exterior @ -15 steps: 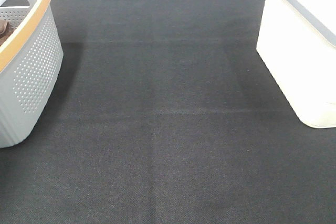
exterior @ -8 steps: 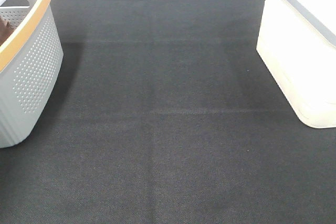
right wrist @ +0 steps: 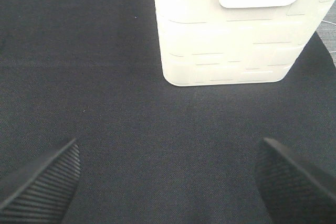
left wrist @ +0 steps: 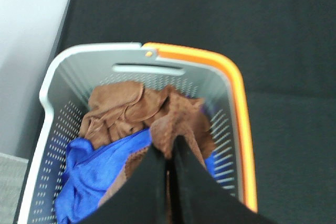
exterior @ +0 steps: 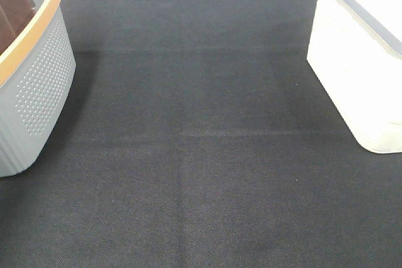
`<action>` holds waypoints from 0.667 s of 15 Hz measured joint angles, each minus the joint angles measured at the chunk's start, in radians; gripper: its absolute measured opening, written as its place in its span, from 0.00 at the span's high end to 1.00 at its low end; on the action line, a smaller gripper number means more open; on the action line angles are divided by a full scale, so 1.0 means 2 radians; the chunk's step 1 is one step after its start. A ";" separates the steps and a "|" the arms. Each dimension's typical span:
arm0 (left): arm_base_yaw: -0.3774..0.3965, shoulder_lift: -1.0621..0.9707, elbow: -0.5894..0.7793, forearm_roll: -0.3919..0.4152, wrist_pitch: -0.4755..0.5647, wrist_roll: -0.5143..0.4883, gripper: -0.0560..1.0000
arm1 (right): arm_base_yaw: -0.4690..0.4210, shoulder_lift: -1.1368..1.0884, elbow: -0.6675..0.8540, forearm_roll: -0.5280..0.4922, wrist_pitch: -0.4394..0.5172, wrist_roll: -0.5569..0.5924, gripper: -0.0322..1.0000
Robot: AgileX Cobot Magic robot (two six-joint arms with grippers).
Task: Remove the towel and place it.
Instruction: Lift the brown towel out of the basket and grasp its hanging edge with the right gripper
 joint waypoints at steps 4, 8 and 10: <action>0.000 -0.048 0.000 -0.047 -0.019 0.008 0.95 | 0.000 0.000 0.000 0.000 0.000 0.000 0.15; 0.000 -0.075 0.000 -0.168 -0.052 0.063 0.95 | 0.000 0.000 0.000 0.000 0.000 0.000 0.15; 0.000 -0.077 0.000 -0.284 -0.058 0.123 0.95 | 0.000 0.000 0.000 0.000 0.000 0.000 0.15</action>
